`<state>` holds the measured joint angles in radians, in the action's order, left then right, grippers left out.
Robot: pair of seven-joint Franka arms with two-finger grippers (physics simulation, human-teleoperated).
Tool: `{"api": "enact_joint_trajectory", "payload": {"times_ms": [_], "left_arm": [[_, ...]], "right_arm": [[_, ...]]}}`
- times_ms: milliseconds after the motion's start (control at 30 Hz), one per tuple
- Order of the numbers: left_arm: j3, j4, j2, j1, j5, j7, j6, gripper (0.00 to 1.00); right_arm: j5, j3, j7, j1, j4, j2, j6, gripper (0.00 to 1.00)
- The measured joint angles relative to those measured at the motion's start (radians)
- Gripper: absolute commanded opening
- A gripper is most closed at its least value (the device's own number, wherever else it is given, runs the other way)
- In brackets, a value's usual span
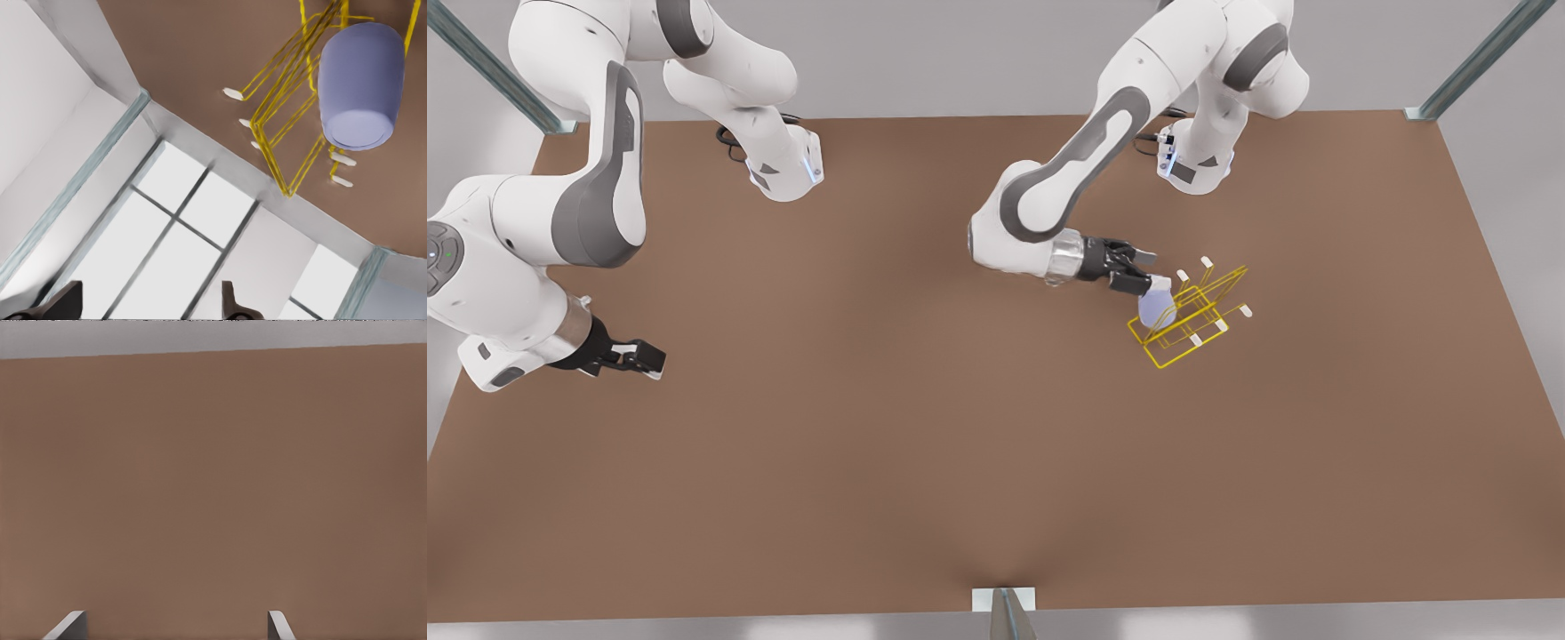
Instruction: Place the cup on the cup holder
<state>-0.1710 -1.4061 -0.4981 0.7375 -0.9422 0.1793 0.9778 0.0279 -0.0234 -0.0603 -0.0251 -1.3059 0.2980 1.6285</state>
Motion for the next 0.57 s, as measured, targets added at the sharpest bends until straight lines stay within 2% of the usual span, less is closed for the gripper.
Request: {"api": "enact_joint_trajectory", "payload": {"times_ms": [67,133,200,233,300,333,400,567], "left_arm": [[0.005,0.195,0.006,-0.143,0.288,-0.018,0.033,1.0],[0.008,0.298,0.006,-0.324,0.598,-0.079,0.083,1.0],[0.024,0.394,0.067,-0.42,0.776,-0.132,0.105,1.0],[0.049,0.38,0.144,-0.441,0.829,-0.15,0.112,1.0],[0.069,0.171,0.352,-0.466,0.875,-0.176,0.158,1.0],[0.073,0.096,0.409,-0.468,0.889,-0.188,0.187,1.0],[0.076,0.037,0.449,-0.464,0.908,-0.21,0.233,1.0],[0.077,0.017,0.463,-0.454,0.927,-0.256,0.296,1.0]], "right_arm": [[0.001,0.0,0.0,0.002,-0.001,0.002,0.014,1.0],[0.001,0.0,0.001,0.011,-0.001,0.003,0.025,1.0],[0.001,0.001,0.001,0.015,-0.004,0.002,0.032,1.0],[0.0,0.001,0.001,0.022,-0.007,0.001,0.034,1.0],[-0.001,0.002,0.001,0.029,-0.01,0.036,0.038,1.0],[-0.001,0.002,0.001,0.031,-0.008,0.06,0.041,1.0],[-0.003,0.002,0.001,0.035,-0.007,0.082,0.045,1.0],[-0.003,0.002,-0.001,0.042,-0.011,0.094,0.049,1.0]]}}
